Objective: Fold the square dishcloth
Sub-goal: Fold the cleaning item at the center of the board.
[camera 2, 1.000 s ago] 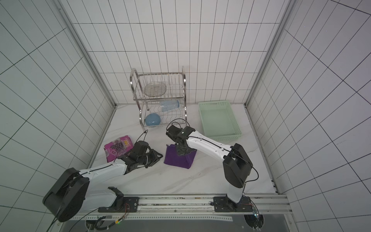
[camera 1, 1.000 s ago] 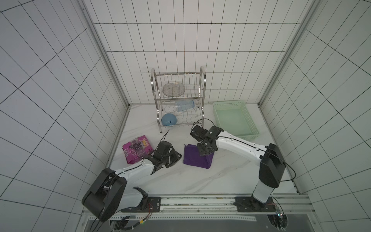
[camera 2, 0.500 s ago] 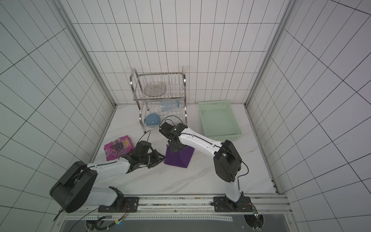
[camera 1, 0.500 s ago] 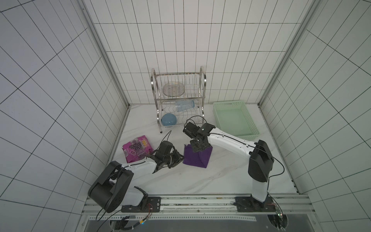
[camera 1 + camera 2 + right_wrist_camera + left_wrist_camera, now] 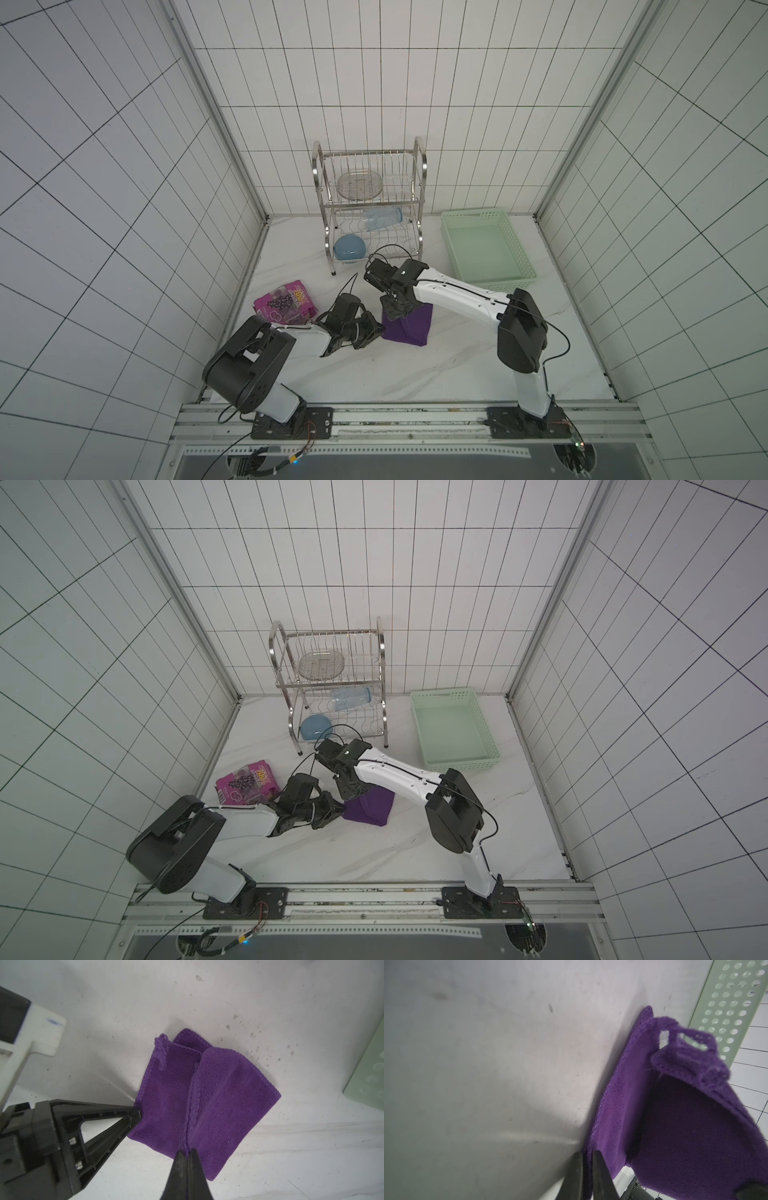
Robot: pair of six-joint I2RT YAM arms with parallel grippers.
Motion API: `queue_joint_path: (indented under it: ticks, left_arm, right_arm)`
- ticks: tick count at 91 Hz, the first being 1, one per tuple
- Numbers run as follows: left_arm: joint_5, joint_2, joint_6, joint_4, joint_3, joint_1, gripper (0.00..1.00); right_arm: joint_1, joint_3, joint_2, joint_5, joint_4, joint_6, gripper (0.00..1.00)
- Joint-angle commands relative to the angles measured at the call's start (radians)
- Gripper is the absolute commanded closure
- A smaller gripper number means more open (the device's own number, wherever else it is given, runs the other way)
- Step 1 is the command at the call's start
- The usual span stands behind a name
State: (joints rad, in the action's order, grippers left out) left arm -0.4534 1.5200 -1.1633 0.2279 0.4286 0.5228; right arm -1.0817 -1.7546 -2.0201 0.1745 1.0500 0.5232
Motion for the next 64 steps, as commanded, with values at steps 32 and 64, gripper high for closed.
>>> queue_joint_path:
  ticks: [32, 64]
  left_arm:
    - [0.048, -0.128, 0.044, -0.140, -0.053, -0.038, 0.83]
    - [0.036, -0.145, 0.081, -0.189, -0.045, -0.060, 0.83]
  right_arm:
    - [-0.024, -0.005, -0.024, -0.047, -0.026, -0.020, 0.99]
    - [-0.026, 0.001, 0.009, -0.068, -0.061, -0.024, 1.00]
